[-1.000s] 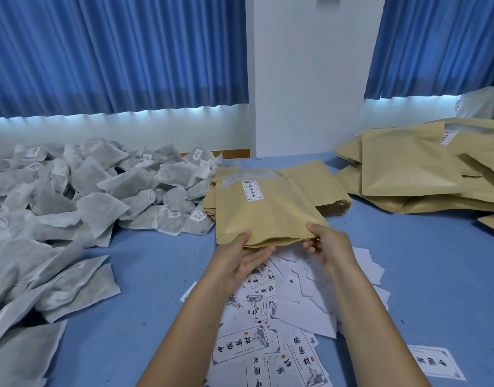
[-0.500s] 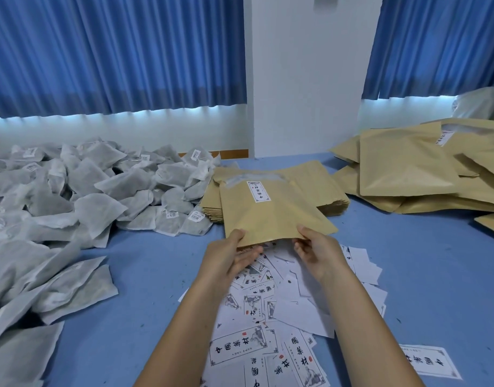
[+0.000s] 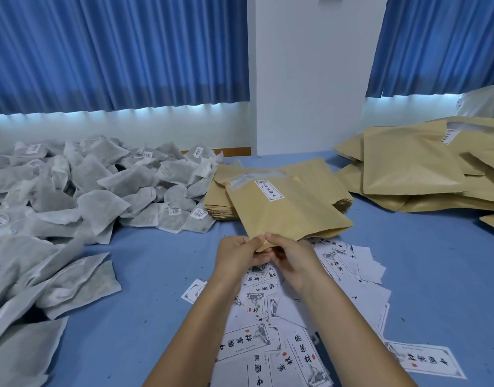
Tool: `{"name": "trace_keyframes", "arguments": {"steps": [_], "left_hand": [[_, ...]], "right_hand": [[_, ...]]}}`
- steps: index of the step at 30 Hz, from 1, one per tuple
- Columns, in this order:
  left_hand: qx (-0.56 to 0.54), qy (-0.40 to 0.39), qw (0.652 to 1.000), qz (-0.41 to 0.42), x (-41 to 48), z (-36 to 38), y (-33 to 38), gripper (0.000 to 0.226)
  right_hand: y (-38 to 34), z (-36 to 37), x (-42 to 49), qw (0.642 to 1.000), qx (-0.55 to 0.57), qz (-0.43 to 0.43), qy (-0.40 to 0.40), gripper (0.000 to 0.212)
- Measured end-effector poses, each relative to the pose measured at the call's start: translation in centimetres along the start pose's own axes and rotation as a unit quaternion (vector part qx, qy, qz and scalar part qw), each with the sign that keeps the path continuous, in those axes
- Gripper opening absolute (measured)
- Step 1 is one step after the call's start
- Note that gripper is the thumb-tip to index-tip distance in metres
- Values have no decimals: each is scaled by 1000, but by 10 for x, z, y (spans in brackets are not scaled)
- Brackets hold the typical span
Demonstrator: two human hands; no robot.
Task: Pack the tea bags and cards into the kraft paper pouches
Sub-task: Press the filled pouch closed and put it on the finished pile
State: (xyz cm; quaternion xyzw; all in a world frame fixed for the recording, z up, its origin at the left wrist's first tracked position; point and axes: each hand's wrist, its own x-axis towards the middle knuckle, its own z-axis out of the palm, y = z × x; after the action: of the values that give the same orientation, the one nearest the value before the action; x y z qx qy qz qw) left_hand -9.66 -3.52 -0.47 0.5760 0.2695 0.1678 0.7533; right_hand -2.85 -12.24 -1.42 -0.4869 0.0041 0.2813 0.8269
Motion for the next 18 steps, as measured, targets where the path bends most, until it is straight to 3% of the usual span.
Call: {"name": "trace_keyframes", "arguments": {"steps": [3, 18], "left_hand": [[19, -3, 1000, 1, 0, 1, 0, 24], [31, 23, 999, 3, -4, -1, 6, 16]], "right_hand": [[0, -1, 1, 1000, -7, -5, 16, 21], [-8, -11, 8, 999, 24, 11, 35, 17]]}}
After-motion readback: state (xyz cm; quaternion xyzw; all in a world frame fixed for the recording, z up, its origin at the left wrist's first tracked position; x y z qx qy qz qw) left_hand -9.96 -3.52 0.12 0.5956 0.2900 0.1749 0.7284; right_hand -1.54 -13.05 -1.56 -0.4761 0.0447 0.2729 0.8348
